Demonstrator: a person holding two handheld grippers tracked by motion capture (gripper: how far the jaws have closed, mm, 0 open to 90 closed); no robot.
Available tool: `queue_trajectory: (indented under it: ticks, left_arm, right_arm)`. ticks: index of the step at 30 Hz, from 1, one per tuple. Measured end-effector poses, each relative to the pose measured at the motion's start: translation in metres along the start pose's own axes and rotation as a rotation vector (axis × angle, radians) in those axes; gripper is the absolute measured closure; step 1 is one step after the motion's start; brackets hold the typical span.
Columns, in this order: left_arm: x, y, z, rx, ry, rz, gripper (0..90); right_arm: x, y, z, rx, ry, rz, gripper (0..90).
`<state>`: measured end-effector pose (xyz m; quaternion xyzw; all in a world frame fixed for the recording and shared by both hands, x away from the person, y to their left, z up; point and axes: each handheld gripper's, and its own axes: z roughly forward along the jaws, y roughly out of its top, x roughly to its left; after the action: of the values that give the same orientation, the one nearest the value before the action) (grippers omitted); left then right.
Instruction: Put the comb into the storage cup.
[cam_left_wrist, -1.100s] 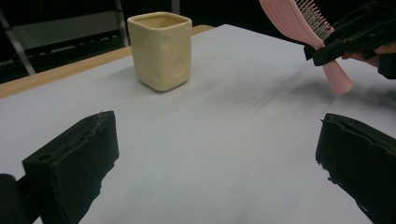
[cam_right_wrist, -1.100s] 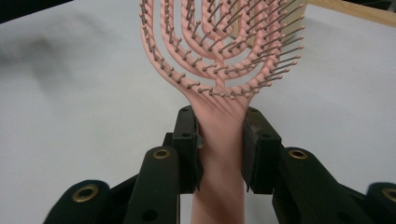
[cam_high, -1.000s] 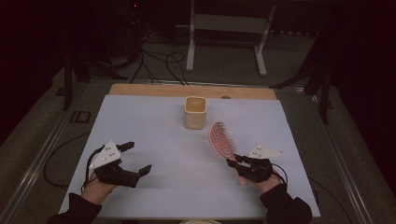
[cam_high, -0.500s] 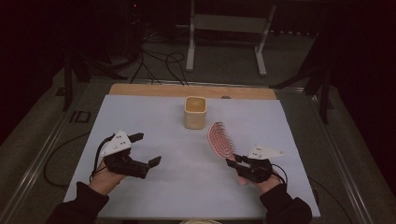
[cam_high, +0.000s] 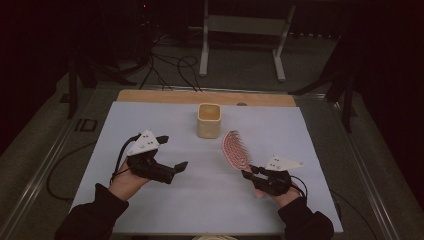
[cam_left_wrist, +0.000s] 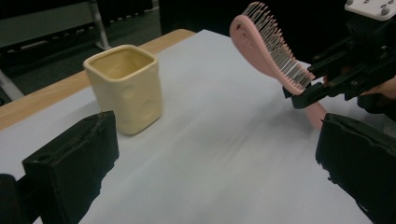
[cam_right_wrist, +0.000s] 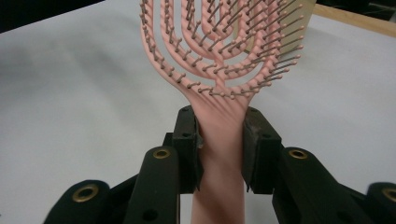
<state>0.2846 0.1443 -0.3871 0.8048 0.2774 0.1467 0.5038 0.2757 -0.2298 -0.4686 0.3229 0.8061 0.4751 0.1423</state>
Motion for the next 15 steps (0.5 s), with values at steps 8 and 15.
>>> queue_trajectory:
  ticks: [8, 15]
  left_arm:
    - [-0.007, 0.015, 0.017, 0.009, -0.040, -0.016, 0.1]
    - [-0.013, 0.023, 0.029, 0.023, -0.082, -0.058, 0.1]
  right_arm:
    - [0.000, 0.000, 0.000, 0.000, 0.003, 0.003, 70.3]
    - [0.001, 0.000, 0.001, -0.003, 0.001, -0.001, 70.3]
